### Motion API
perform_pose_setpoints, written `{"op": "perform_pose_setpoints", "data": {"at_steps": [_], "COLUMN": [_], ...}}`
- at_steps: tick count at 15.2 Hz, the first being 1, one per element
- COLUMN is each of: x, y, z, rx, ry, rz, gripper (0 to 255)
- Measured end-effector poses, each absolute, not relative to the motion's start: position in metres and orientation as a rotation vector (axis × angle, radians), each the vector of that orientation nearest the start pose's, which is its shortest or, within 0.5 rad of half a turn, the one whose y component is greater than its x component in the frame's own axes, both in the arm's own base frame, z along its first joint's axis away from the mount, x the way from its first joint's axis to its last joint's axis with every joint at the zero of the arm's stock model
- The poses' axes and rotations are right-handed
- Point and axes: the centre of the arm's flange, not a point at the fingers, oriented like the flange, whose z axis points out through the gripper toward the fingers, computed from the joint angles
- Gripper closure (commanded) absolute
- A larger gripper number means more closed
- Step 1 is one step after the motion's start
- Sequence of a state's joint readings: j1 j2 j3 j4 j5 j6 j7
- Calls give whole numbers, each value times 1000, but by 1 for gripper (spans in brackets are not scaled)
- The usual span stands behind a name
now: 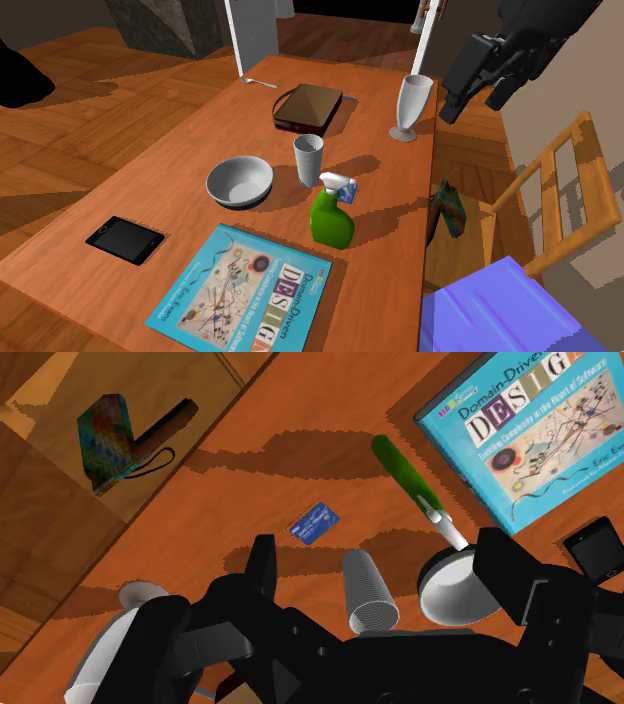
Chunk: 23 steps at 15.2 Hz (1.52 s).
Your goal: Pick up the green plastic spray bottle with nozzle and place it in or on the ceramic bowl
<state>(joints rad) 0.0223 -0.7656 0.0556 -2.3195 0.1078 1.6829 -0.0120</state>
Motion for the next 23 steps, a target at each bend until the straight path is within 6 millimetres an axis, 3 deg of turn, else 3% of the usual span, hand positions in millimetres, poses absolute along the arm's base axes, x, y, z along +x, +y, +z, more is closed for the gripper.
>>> {"op": "perform_pose_setpoints", "data": {"at_steps": [2, 4, 11, 23], "x": [323, 324, 334, 363], "y": [42, 44, 58, 100], "z": [606, 586, 496, 349], "rx": [-3056, -3037, -2927, -2631], "ry": [-134, -214, -553, -1088], "rz": [-204, -242, -407, -669], "gripper": [0, 0, 0, 0]}}
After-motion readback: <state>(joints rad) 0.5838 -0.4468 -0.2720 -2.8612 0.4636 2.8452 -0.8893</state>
